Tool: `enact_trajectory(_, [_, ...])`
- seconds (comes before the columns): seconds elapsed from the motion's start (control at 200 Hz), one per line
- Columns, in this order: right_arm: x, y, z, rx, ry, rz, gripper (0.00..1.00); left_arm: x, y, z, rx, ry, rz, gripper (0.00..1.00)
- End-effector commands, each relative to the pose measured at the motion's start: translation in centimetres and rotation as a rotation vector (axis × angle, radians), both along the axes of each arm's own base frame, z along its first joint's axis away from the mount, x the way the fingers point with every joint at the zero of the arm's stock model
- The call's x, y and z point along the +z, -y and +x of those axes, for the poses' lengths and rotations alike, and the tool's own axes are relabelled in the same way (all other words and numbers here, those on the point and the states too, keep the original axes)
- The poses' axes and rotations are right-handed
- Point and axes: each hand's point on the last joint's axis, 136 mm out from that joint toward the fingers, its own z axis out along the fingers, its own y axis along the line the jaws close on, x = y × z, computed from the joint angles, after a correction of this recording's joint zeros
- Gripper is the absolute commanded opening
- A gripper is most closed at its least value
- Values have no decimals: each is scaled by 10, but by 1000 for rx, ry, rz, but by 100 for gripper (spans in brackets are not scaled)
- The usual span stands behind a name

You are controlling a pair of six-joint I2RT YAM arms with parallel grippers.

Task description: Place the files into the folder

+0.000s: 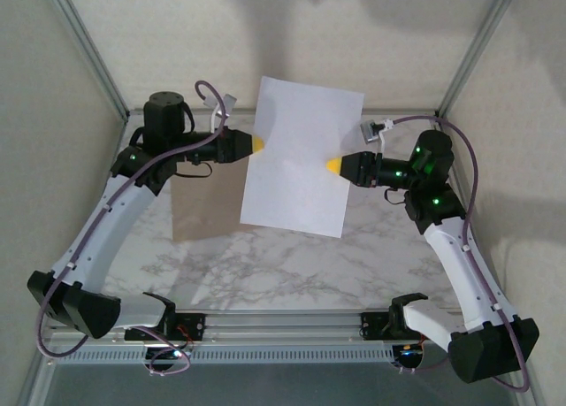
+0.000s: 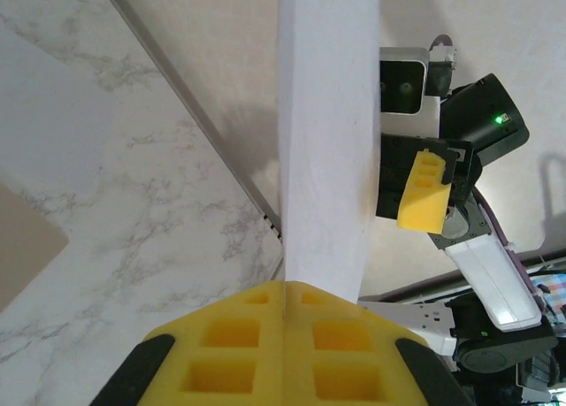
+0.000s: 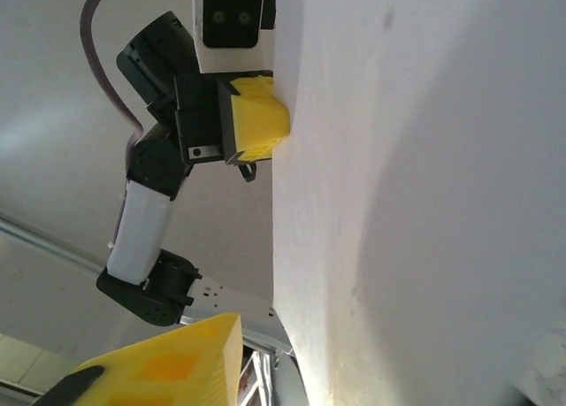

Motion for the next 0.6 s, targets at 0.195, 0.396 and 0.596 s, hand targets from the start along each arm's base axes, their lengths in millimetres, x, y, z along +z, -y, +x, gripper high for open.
enact_trajectory(0.195, [2,0,-6,-17,38,-9,4,21,-6,-11,5,64,-44,4])
enact_trajectory(0.396, [-3,3,-5,-50,51,-42,0,19,-9,-13,16,74,-30,45])
enact_trajectory(0.596, [-30,11,0,-120,32,-200,0,0,-33,17,205,56,50,83])
